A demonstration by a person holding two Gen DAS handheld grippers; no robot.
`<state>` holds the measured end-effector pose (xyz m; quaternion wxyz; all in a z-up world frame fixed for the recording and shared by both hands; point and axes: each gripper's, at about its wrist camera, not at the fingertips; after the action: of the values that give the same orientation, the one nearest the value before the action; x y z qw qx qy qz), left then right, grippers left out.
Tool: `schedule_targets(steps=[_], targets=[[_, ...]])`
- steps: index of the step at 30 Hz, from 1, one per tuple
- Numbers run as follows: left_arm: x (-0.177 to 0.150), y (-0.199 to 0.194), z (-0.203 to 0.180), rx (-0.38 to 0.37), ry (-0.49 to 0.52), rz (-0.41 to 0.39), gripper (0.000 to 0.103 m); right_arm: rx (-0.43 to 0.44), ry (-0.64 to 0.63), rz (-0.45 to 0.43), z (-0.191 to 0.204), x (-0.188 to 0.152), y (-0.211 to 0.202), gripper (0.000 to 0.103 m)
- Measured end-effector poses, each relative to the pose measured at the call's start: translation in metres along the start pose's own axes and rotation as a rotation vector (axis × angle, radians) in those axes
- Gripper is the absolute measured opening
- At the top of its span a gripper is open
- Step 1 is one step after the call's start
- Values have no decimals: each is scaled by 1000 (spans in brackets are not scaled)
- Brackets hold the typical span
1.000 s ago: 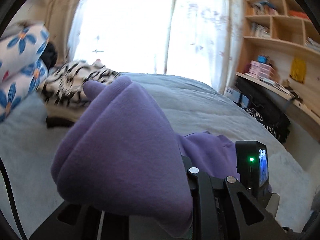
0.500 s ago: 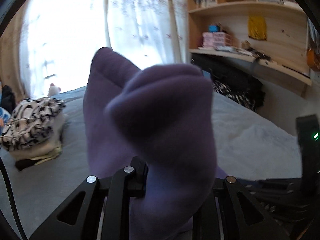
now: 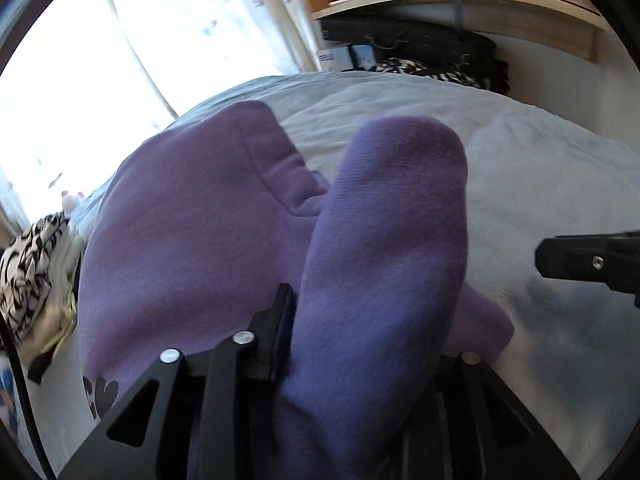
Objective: Fold large clothes
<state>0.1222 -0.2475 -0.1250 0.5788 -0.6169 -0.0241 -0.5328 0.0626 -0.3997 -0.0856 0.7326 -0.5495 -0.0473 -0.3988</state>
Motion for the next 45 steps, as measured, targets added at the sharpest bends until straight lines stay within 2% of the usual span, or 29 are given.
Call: schedule_targets(steps=[1,3,5,8,9,10,11,13,22,24,26,29,31,33,35,37,39,41,45], targets=[[-1,-1,-1,-21,13,-4,40,12,-2,3,1,1,-1,15],[-1,-8,-2,-71,41,-17,68,42,-1,8,-3,7,-2,15],[-5,-15,-6,-96,76,-34,77,80,-3,4,-2,16,-9,15],[-5,-17,-3,-109,107,-54,79,145,-12,-5,4,34,-20,15],[-6,-18,-1,-125,109,-56,79,169,-14,-2,6,39,-22,15],[-6,-20,1,-143,104,-61,79,205,-20,7,9,45,-24,24],[-7,-21,1,-156,100,-63,79,242,-31,27,14,52,-24,41],[-6,-24,2,-179,93,-69,79,293,-58,74,25,61,-18,55],[-3,-45,16,-277,26,-70,79,333,-99,361,46,71,54,54],[-2,-56,24,-315,6,-60,79,328,-109,389,46,68,62,51],[-4,-70,33,-347,-9,-66,79,334,-117,414,47,64,67,43],[-9,-99,64,-418,-74,-103,79,313,-148,418,48,59,68,43],[-11,-110,93,-395,-140,-126,79,308,-163,419,49,57,67,43],[-12,-104,128,-328,-238,-113,79,310,-176,421,51,59,66,43],[-9,-84,157,-232,-345,-52,79,311,-185,427,54,61,66,43],[-9,-57,187,-183,-460,21,74,315,-184,434,57,64,68,43],[-9,-27,211,-194,-561,85,58,317,-188,443,60,67,72,43],[-7,-4,223,-198,-610,117,56,323,-204,454,64,68,75,44],[-5,13,236,-230,-675,119,56,307,-226,447,71,68,81,45]])
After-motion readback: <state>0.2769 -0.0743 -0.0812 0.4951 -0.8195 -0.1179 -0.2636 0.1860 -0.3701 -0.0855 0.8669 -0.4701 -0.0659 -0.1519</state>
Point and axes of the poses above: each gripper's, at about its wrist camera, not at the fingertips, and y roughly the way its jaws point, z to its left, x to its top
